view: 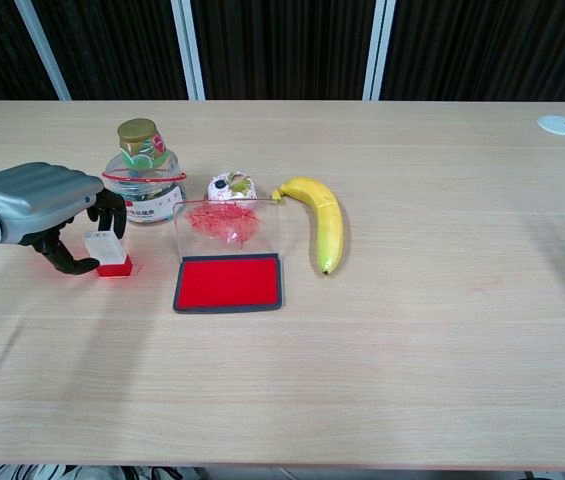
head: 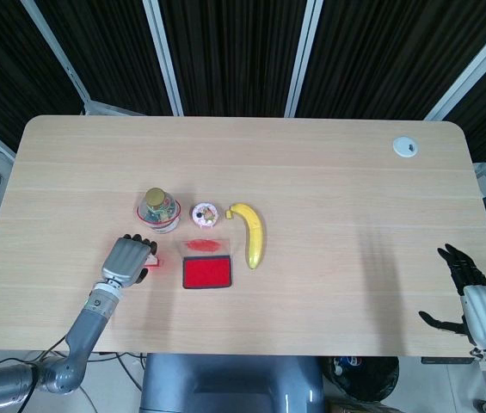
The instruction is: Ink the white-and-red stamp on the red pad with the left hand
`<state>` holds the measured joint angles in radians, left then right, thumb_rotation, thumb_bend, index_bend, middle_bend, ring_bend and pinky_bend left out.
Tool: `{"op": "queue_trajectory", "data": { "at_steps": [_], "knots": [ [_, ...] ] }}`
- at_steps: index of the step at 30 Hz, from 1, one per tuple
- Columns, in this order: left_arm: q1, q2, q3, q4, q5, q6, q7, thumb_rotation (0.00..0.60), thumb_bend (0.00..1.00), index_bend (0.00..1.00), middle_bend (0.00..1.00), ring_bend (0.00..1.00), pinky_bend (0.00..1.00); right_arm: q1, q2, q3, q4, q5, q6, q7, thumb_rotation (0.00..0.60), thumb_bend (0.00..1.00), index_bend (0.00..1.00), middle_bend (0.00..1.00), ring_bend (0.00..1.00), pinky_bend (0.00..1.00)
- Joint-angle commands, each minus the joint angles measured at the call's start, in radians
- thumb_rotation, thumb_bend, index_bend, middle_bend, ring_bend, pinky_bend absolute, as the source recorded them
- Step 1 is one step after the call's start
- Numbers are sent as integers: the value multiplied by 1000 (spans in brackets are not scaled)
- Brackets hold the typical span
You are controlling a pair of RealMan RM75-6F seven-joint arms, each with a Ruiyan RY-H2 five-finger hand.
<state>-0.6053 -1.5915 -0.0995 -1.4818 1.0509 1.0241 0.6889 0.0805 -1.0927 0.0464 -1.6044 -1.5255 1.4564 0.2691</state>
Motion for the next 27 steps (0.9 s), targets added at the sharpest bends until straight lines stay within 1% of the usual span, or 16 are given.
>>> {"op": "queue_trajectory", "data": {
  "at_steps": [1, 11, 23, 27],
  "knots": [
    [-3, -4, 4, 4, -3, 0, 3, 600, 287, 410, 422, 299, 383, 0, 0, 0, -1, 0, 0, 0, 600, 93, 0, 0, 0, 177],
    [-15, -18, 12, 17, -14, 2, 4, 600, 353, 426, 435, 299, 383, 0, 1, 0, -3, 2, -2, 4, 600, 95, 0, 0, 0, 177],
    [-17, -16, 25, 22, -18, 12, 2, 600, 364, 457, 468, 313, 395, -1, 0, 0, -4, 0, 1, 1, 600, 97, 0, 0, 0, 177],
    [-16, -19, 26, 24, -4, 23, -11, 600, 427, 501, 516, 358, 439, -1, 0, 0, -4, -1, 1, 1, 600, 102, 0, 0, 0, 177]
  ]
}}
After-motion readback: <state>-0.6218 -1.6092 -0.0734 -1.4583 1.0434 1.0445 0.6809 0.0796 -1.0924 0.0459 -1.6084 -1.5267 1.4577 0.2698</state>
